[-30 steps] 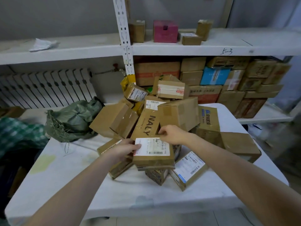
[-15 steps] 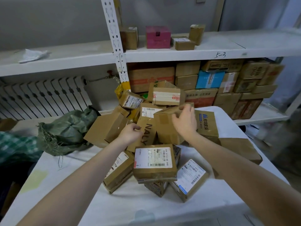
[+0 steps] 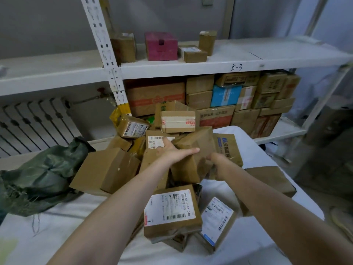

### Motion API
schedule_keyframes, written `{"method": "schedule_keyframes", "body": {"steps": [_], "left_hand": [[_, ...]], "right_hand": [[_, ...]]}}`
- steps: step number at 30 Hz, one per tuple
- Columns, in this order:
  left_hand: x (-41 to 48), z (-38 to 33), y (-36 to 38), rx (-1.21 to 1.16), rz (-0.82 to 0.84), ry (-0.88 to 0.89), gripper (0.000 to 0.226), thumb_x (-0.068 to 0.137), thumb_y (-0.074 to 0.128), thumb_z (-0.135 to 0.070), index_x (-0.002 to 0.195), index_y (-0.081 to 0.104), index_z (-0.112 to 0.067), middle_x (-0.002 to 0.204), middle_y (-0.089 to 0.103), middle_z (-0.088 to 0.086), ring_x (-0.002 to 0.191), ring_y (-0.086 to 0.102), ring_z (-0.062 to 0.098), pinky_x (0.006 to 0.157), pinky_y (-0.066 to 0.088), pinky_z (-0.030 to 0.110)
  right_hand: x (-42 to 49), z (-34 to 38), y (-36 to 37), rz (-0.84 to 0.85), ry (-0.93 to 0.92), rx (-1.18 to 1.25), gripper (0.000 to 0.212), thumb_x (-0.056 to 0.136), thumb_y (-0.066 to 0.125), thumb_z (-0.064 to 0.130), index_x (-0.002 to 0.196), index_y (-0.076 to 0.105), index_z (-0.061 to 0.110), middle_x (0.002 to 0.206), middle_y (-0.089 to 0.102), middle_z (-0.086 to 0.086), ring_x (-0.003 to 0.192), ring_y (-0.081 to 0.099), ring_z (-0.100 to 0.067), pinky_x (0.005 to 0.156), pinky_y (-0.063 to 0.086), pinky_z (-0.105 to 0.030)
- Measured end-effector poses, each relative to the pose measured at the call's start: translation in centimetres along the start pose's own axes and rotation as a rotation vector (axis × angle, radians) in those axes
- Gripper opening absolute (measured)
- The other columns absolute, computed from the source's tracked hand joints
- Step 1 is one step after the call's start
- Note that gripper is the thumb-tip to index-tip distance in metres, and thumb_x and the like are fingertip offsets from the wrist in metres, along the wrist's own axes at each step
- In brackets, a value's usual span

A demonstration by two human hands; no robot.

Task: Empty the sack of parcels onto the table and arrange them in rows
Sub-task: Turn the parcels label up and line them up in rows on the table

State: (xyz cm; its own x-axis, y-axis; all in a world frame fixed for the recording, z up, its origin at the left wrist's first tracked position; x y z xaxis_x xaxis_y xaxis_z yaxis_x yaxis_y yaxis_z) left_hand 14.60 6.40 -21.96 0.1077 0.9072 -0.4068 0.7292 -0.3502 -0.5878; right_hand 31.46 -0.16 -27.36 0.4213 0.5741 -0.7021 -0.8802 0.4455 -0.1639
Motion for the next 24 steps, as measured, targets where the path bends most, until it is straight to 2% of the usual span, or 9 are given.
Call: {"method": "schedule_keyframes", "body": {"steps": [2,3,7,10,13,15,19,22,24], "left_hand": [[0.3,0.0,0.5,0.015,-0.039,-0.018,0.14,0.043,0.08,-0.072,0.151,0.004,-0.026,0.156,0.02,0.015,0.142,0.023,0.038,0.113,0.03,0.053],[0.0,-0.1,0.7,0.01,-0.063,-0.013,0.135,0.046,0.081,-0.07,0.15,0.008,-0.025,0.154,0.022,0.015,0.141,0.025,0.038,0.112,0.031,0.052],[-1.0,-0.3,1.6,-0.032,-0.162,0.003,0.118,0.059,0.084,-0.054,0.148,0.014,-0.023,0.149,0.025,0.015,0.137,0.031,0.037,0.109,0.033,0.049],[-2.2,-1.0,2.0,-0.069,-0.278,-0.014,0.113,0.059,0.084,-0.054,0.146,0.018,-0.026,0.148,0.028,0.015,0.135,0.033,0.037,0.107,0.035,0.048],[-4.7,-2.2,2.7,-0.132,-0.406,-0.076,0.107,0.062,0.082,-0.053,0.146,0.02,-0.027,0.146,0.03,0.014,0.135,0.033,0.036,0.106,0.035,0.047],[-6.6,-3.1,3.2,-0.152,-0.469,-0.117,0.106,0.063,0.081,-0.053,0.146,0.02,-0.026,0.146,0.03,0.014,0.135,0.032,0.036,0.107,0.035,0.048],[-10.0,-4.9,3.9,-0.284,-0.499,-0.221,0.115,0.055,0.081,-0.058,0.146,0.021,-0.023,0.144,0.034,0.013,0.131,0.036,0.037,0.106,0.038,0.053],[-11.9,-5.7,4.3,-0.518,-0.505,-0.256,0.135,0.028,0.079,-0.063,0.145,0.02,-0.029,0.141,0.038,0.011,0.126,0.041,0.037,0.101,0.041,0.056],[-13.0,-6.2,4.3,-0.641,-0.521,-0.26,0.132,0.032,0.082,-0.059,0.145,0.021,-0.031,0.138,0.041,0.011,0.122,0.044,0.036,0.099,0.043,0.054]], "right_hand": [[-0.4,-0.8,0.0,0.071,0.072,0.054,0.02,0.091,0.059,0.021,0.099,0.05,0.005,0.106,0.062,-0.018,0.103,0.063,-0.034,0.076,0.051,-0.038],[-0.5,-1.2,0.2,0.118,0.104,0.074,0.019,0.091,0.06,0.021,0.095,0.049,0.006,0.101,0.063,-0.017,0.097,0.065,-0.032,0.072,0.051,-0.038],[0.8,-1.6,-0.1,0.18,0.127,0.099,0.033,0.088,0.065,0.023,0.109,0.052,0.001,0.102,0.064,-0.016,0.095,0.064,-0.028,0.072,0.051,-0.036],[0.7,-1.0,-0.7,0.218,0.137,0.121,0.029,0.09,0.063,0.022,0.105,0.047,0.003,0.091,0.059,-0.017,0.105,0.062,-0.028,0.082,0.049,-0.034],[1.0,-0.8,-2.2,0.328,0.128,0.081,0.047,0.087,0.065,0.023,0.125,0.046,0.003,0.105,0.059,-0.018,0.104,0.059,-0.03,0.085,0.049,-0.038],[0.8,-0.4,-3.4,0.412,0.101,0.035,0.052,0.085,0.064,0.021,0.13,0.044,0.003,0.107,0.06,-0.017,0.101,0.06,-0.03,0.082,0.05,-0.038],[-0.1,0.6,-6.6,0.475,0.093,0.048,0.043,0.086,0.062,0.022,0.124,0.053,0.004,0.102,0.065,-0.01,0.082,0.062,-0.023,0.058,0.044,-0.033],[-0.5,1.8,-8.3,0.521,0.038,0.085,0.025,0.089,0.057,0.021,0.11,0.057,0.007,0.086,0.061,-0.008,0.075,0.06,-0.021,0.059,0.042,-0.031],[-1.1,2.6,-8.9,0.582,0.014,0.139,0.013,0.09,0.055,0.023,0.097,0.054,0.012,0.074,0.054,-0.004,0.067,0.056,-0.018,0.059,0.042,-0.028]]}}
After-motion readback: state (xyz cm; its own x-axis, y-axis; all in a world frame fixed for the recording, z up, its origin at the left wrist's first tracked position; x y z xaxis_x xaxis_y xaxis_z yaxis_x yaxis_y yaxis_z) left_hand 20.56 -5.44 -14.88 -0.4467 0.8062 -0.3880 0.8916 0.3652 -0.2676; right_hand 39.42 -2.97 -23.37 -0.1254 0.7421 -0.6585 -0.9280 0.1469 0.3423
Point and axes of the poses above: each hand's wrist, its own x-axis towards the middle knuckle, its own y-axis out of the palm, z = x × y, the point moved 6 cm from there along x, towards the middle knuckle
